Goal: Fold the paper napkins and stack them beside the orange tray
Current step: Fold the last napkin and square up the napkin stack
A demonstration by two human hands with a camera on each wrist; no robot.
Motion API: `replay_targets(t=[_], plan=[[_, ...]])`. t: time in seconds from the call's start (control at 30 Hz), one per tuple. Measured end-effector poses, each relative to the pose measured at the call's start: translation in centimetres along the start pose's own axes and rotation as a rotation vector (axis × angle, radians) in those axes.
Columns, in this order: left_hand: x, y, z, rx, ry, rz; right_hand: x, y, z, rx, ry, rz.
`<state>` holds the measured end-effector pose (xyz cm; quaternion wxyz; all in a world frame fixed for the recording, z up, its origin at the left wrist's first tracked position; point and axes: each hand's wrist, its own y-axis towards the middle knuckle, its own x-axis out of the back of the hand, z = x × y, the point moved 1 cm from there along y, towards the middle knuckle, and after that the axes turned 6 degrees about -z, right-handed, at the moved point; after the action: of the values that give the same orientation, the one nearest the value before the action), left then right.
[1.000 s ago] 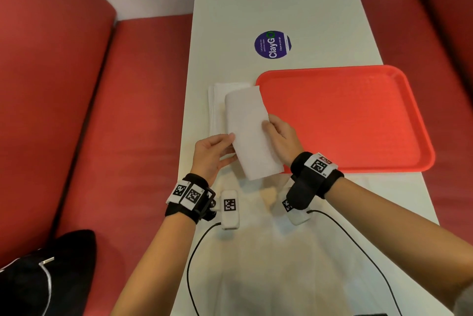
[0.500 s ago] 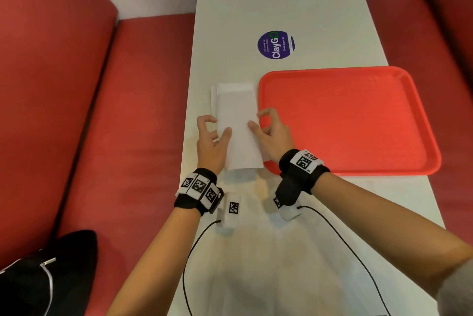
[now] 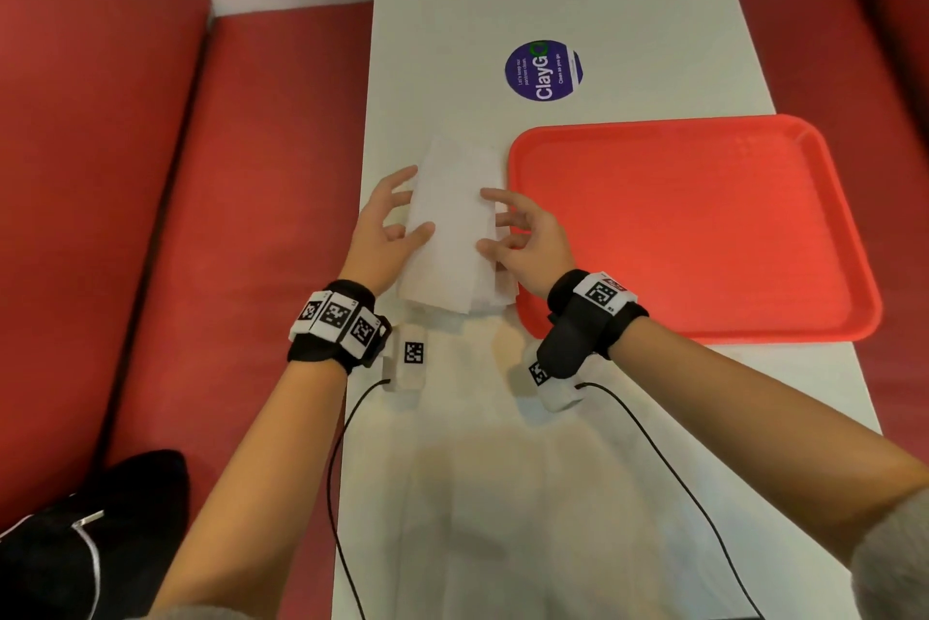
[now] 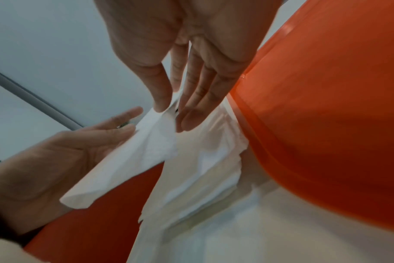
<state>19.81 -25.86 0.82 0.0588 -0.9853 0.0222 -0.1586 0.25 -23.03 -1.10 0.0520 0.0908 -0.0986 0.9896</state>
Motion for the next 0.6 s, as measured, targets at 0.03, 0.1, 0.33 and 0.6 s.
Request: replay_targets(t=[0.03,0.1,0.33,0.6], plan=[[-0.2,0.3,0.2,0.033,0.031,-0.045,-0.1,0.1,-0.2,-0.022,0.014,-0.007],[-0.6,0.1,0.6,0.047,0.142,-0.111,-0.4,0.4,-0.9,-0.085,0.030,-0.046],[-2.5,-3.1,1.2,-0.100,0.505,0.095,-0.3,1.0,-1.7,-0.185,0.012,-0.157],[-2.5,-4.0,1.5,-0.102,0.573,0.148,-0.6,1.5,-2.0,-0.157,-0.093,-0.181]])
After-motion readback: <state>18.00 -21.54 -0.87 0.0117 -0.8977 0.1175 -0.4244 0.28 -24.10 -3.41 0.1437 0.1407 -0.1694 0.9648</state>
